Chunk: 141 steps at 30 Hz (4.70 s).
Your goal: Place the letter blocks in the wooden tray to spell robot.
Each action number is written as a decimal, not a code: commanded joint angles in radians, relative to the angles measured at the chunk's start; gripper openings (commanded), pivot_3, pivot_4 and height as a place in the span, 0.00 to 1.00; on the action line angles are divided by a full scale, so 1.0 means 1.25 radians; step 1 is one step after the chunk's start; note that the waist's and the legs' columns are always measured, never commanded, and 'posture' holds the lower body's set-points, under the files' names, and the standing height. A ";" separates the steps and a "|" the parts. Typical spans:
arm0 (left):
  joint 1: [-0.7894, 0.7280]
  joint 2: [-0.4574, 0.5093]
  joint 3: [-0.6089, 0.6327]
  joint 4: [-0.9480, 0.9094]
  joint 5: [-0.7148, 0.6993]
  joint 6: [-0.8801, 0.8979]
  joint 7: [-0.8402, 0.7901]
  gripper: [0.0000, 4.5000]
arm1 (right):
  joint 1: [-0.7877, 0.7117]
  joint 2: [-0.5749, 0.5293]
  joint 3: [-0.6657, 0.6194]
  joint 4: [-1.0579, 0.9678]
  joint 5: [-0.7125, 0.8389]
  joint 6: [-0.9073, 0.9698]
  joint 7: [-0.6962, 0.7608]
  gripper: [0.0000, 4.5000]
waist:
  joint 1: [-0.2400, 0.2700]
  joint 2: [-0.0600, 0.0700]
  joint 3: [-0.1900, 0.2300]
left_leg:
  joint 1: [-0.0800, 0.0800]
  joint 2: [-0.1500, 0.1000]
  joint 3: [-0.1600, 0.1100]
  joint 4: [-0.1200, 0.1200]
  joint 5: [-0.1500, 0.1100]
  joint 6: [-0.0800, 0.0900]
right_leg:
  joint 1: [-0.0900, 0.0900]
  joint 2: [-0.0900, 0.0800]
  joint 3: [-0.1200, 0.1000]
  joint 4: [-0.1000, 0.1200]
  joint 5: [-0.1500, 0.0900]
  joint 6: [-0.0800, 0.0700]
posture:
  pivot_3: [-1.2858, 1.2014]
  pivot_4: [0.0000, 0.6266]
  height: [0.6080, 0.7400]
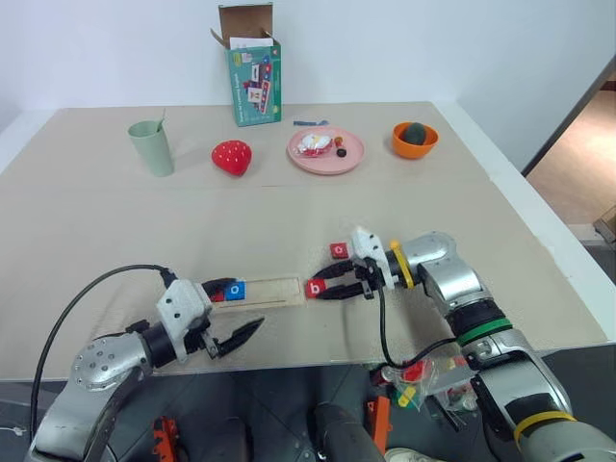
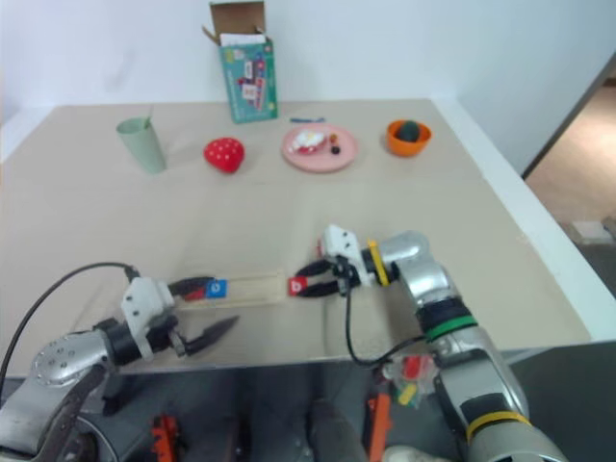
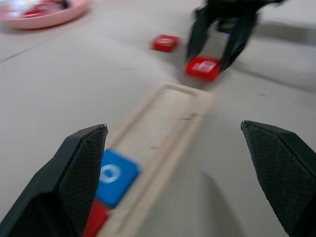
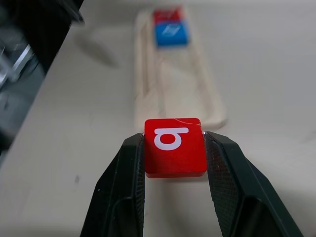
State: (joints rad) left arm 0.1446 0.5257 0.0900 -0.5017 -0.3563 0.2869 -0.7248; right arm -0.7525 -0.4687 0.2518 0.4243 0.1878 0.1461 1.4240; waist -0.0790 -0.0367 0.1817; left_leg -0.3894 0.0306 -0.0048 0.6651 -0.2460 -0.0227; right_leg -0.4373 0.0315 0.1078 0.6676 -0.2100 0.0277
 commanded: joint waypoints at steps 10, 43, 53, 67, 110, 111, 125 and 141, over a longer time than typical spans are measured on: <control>0.083 -0.037 0.098 -0.048 -0.084 0.034 0.079 1.00 | -0.037 0.116 0.105 -0.157 -0.057 0.136 -0.129 0.26 | -0.001 0.000 0.000 | -0.001 0.000 -0.001 -0.002 0.000 0.000 | -0.001 0.000 -0.001 0.000 0.000 -0.001 | 0.52 0.24 1.00; 0.093 -0.018 0.052 -0.038 -0.033 -0.010 0.060 1.00 | -0.115 0.232 0.152 0.052 -0.148 0.078 -0.158 0.26 | -0.001 0.000 0.000 | -0.002 0.000 -0.001 -0.004 0.000 0.000 | -0.003 0.000 -0.002 0.000 -0.002 -0.002 | 0.52 0.24 1.00; 0.095 -0.016 0.036 -0.039 -0.018 -0.019 0.061 1.00 | -0.122 0.251 0.146 0.072 -0.149 0.086 -0.161 0.26 | -0.001 0.000 0.000 | -0.001 0.000 -0.001 -0.004 0.000 0.000 | -0.002 0.000 -0.002 0.000 -0.002 -0.002 | 0.52 0.24 1.00; 0.058 0.053 -0.022 -0.046 0.006 -0.038 -0.021 1.00 | -0.156 0.147 -0.018 -0.042 -0.023 0.199 -0.163 0.99 | 0.000 0.001 0.000 | -0.002 0.000 -0.002 -0.004 0.000 0.000 | -0.003 0.000 -0.003 -0.001 -0.002 -0.002 | 0.52 0.24 1.00; -0.011 0.117 -0.099 -0.041 0.012 -0.001 -0.087 1.00 | -0.219 0.019 -0.020 0.457 -0.158 -0.198 0.057 0.94 | -0.009 0.002 0.001 | -0.001 -0.001 0.000 -0.008 0.000 0.000 | -0.002 0.000 0.000 -0.002 -0.003 -0.002 | 0.52 0.24 1.00; -0.012 0.117 -0.100 -0.038 0.013 -0.002 -0.087 1.00 | -0.211 0.017 -0.018 0.442 -0.156 -0.182 0.070 0.94 | -0.008 0.002 0.001 | -0.001 -0.001 0.000 -0.008 0.000 0.000 | -0.002 0.000 0.000 -0.002 -0.003 -0.002 | 0.52 0.24 1.00; -0.027 0.114 -0.116 -0.018 0.028 -0.007 -0.097 1.00 | -0.041 0.019 -0.027 0.135 -0.109 -0.022 0.003 0.74 | -0.007 0.002 0.001 | 0.001 0.000 -0.001 -0.008 0.000 0.000 | -0.001 0.000 -0.001 -0.001 -0.003 -0.002 | 0.52 0.24 1.00; -0.034 0.111 -0.121 -0.011 0.030 -0.005 -0.098 1.00 | 0.061 0.035 -0.041 -0.089 -0.071 0.098 -0.152 0.28 | -0.007 0.002 0.001 | 0.002 -0.001 -0.001 -0.008 0.000 0.000 | -0.001 0.000 0.000 -0.001 -0.003 -0.002 | 0.52 0.24 1.00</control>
State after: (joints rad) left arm 0.1082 0.6616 -0.0649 -0.5013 -0.3143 0.2905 -0.8417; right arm -0.6765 -0.4152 0.2152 0.3680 0.0755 0.2610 1.2419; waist -0.0881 -0.0347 0.1828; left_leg -0.3876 0.0300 -0.0059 0.6555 -0.2460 -0.0229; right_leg -0.4381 0.0316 0.1071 0.6664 -0.2135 0.0256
